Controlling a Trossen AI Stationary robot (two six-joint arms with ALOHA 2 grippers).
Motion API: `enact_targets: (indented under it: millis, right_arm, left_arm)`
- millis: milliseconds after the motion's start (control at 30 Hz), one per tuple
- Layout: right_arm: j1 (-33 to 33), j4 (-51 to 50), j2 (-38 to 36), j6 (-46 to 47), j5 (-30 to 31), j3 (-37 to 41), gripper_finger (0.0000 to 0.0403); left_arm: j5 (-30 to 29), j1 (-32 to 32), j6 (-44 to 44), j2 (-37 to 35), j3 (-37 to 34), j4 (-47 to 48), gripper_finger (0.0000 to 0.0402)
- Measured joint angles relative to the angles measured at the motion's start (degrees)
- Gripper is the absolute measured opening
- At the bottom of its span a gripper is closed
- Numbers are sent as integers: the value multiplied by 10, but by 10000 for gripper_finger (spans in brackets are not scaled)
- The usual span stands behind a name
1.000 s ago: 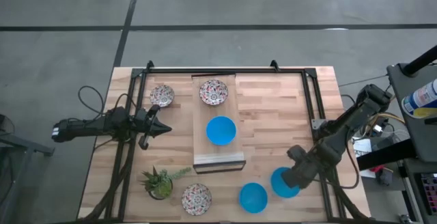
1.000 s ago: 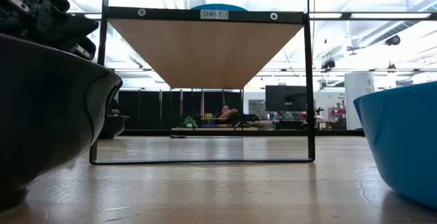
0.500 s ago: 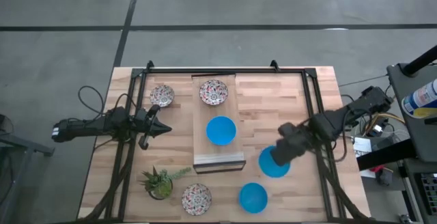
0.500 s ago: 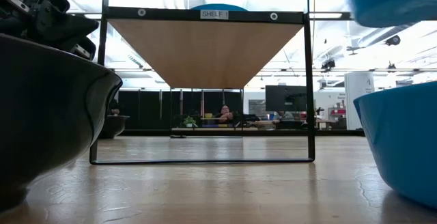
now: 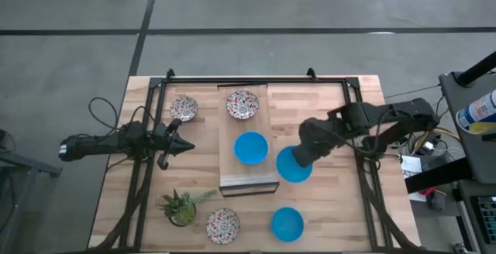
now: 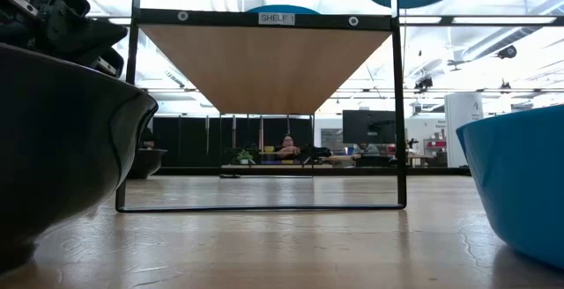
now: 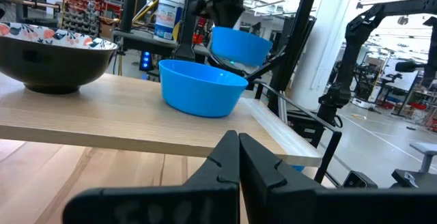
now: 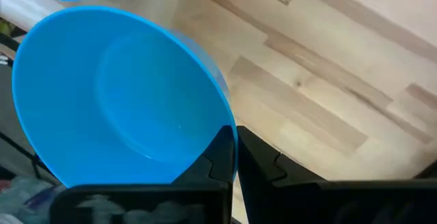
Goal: Pick & Place Mini bowls
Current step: Stack the right blue bowl on top of the blue bowl on the shelf
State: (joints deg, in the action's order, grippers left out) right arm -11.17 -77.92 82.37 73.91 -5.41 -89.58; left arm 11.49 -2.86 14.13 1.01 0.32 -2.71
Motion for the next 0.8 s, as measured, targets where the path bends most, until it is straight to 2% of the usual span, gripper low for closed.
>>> enact_targets:
  millis: [467,800]
  right_arm:
    - [109,-50,134,-156,-8,-201,8]
    - [161,-62,246,-217,-38,-343,8]
  left_arm:
    - [0,0,0,0,0,0,0]
    - [0,0,0,0,0,0,0]
